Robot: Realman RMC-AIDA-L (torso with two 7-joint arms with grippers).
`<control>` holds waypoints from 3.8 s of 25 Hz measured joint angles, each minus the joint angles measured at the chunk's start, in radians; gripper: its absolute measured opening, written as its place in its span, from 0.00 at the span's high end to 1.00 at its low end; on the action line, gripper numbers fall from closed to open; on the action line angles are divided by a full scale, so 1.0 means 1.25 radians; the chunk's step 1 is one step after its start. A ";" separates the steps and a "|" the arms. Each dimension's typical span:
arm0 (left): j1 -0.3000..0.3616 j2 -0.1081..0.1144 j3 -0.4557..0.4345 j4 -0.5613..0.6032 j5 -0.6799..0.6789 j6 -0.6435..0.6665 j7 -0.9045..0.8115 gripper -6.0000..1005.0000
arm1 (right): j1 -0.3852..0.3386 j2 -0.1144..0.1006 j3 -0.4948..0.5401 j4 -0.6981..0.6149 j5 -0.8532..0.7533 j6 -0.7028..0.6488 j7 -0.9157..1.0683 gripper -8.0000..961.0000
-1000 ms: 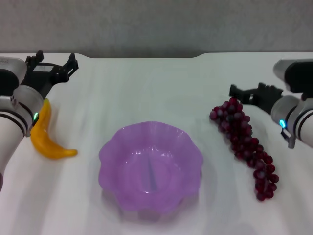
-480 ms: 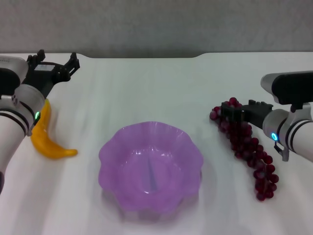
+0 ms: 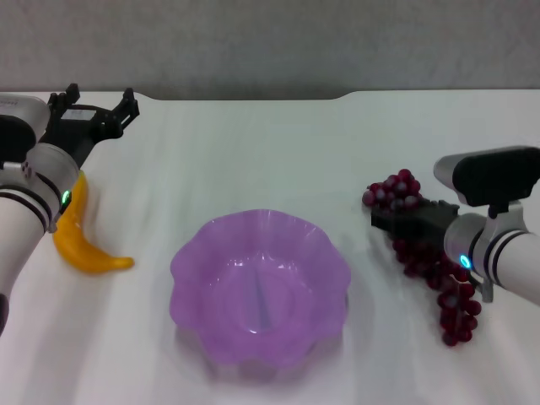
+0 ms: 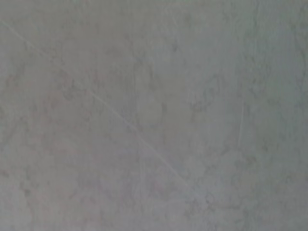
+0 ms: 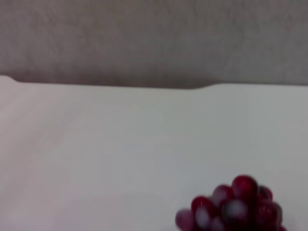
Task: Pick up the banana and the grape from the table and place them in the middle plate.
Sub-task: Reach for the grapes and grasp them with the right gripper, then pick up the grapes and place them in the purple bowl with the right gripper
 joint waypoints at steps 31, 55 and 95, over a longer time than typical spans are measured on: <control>-0.004 -0.003 0.000 -0.001 0.000 0.001 -0.005 0.12 | 0.006 -0.002 -0.049 0.083 0.037 -0.012 0.002 0.08; -0.007 -0.005 0.001 -0.001 0.000 0.000 -0.003 0.13 | 0.007 -0.001 -0.057 0.109 0.043 -0.049 0.008 0.38; -0.006 -0.005 0.001 -0.001 0.000 0.003 -0.006 0.14 | -0.005 0.000 -0.102 0.113 0.038 -0.152 0.005 0.54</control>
